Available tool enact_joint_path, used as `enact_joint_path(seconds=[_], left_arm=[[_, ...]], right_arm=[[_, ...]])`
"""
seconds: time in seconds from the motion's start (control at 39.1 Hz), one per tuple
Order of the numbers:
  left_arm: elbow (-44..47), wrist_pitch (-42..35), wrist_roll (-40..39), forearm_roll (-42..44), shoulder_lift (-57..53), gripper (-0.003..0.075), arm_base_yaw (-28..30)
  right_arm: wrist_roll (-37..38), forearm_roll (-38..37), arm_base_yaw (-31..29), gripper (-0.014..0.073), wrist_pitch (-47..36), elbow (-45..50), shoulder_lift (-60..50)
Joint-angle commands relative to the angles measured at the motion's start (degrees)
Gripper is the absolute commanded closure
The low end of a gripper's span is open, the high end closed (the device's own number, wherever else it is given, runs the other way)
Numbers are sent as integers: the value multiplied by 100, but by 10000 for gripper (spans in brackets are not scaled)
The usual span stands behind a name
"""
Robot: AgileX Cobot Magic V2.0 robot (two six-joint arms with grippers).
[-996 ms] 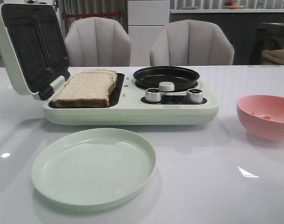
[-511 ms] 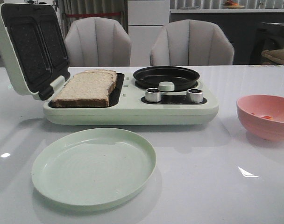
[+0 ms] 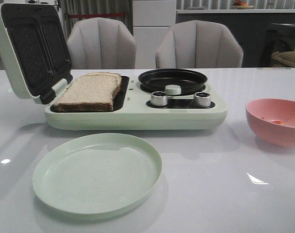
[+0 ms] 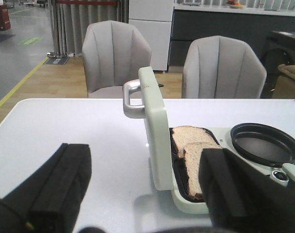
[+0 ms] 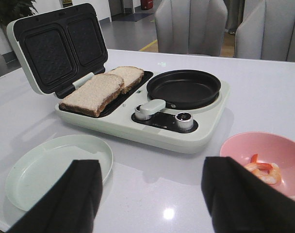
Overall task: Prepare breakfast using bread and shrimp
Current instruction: 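Withdraw the right gripper away from the sandwich maker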
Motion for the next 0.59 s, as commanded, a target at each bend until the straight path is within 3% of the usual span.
enact_joint_path(seconds=[0.0, 0.31, 0.56], left_arm=[[-548, -296, -531, 339, 643, 209, -29], [-1447, -151, -836, 482, 2309, 209, 119], [-2259, -439, -824, -199, 3522, 209, 976]], right_arm=[[0, 49, -28, 53, -395, -158, 44], [0, 49, -28, 53, -395, -158, 44], [0, 49, -28, 53, -395, -158, 44]])
